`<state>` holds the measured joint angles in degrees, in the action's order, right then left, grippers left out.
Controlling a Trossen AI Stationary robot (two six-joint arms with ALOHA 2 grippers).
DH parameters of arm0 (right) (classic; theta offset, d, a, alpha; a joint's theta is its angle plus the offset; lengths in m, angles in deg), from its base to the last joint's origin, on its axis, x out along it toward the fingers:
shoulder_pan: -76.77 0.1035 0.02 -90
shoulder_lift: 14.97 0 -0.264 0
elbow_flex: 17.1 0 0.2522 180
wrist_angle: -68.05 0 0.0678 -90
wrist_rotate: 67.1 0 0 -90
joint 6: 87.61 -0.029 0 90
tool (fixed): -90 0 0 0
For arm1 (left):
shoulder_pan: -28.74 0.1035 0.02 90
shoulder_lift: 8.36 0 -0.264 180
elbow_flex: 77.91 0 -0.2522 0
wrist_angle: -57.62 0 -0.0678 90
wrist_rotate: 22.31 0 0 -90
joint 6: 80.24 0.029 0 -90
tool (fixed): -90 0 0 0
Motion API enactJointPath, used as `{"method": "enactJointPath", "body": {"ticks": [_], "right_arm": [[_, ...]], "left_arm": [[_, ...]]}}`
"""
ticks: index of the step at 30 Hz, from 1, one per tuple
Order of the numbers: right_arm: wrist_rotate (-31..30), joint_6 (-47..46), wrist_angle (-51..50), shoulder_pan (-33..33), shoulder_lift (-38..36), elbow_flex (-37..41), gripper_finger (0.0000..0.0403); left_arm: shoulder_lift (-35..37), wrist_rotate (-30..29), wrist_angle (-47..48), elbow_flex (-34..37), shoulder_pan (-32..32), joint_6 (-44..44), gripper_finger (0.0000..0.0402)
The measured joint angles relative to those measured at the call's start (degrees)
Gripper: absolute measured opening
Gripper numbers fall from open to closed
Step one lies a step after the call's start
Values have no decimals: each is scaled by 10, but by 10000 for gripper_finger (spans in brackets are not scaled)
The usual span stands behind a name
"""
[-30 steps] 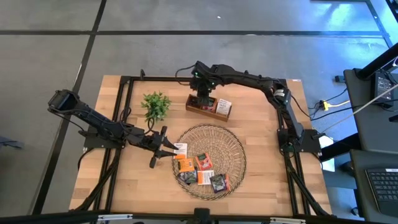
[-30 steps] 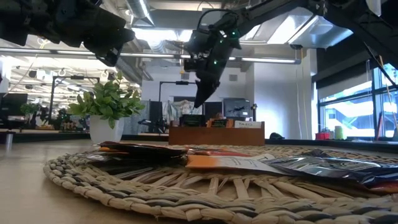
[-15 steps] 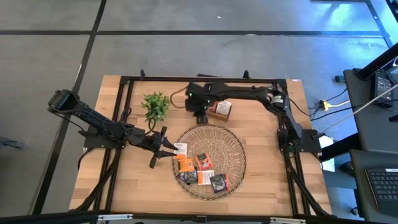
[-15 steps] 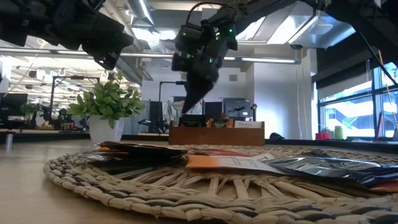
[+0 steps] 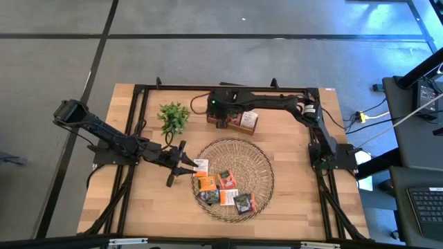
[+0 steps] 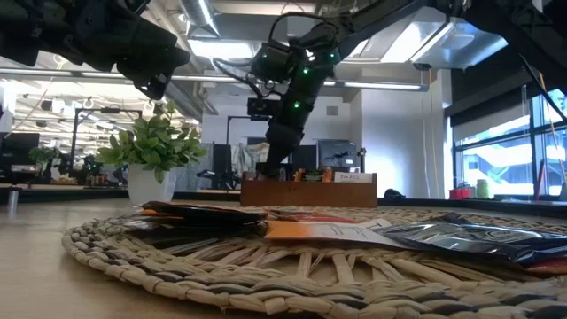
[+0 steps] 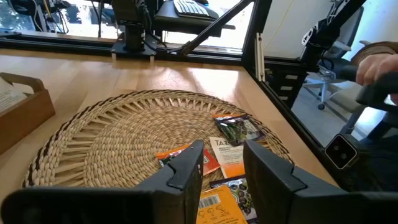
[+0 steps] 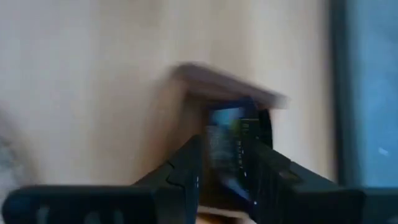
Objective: Pick & Place Tea
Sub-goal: Put the black and white tea bag into the left section of the wooden organizer, then put the orange tea bag into the middle section of the wooden organizer
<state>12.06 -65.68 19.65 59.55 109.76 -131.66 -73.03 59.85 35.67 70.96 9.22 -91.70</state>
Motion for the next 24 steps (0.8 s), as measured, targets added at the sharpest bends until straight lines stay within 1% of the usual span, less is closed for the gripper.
{"method": "enactJointPath", "body": {"ticks": [5, 9, 12, 15, 19, 21, 22, 24], "right_arm": [[-45, -22, 15, -21, 0, 0, 114], [-48, -33, -12, -26, -10, -1, 114], [-15, -38, -6, -14, -43, -4, 114], [21, -43, -7, 15, -80, -5, 114], [26, -60, -49, 65, -121, 1, 114], [31, -70, -74, 93, -143, 13, 114], [43, -78, -87, 105, -152, 25, 114], [88, -89, -87, 127, -171, 64, 114]], "left_arm": [[0, -2, 0, 0, 0, 0, 110], [0, -2, 0, 0, 0, -6, 108], [0, -2, 0, 0, 0, -7, 107], [0, -2, 0, 0, 0, -7, 109], [0, -1, 0, 0, 0, -1, 111], [0, -1, -1, 0, 0, -1, 111], [0, -1, -1, 0, 0, -3, 111], [0, -1, 0, 0, 0, -4, 109]]}}
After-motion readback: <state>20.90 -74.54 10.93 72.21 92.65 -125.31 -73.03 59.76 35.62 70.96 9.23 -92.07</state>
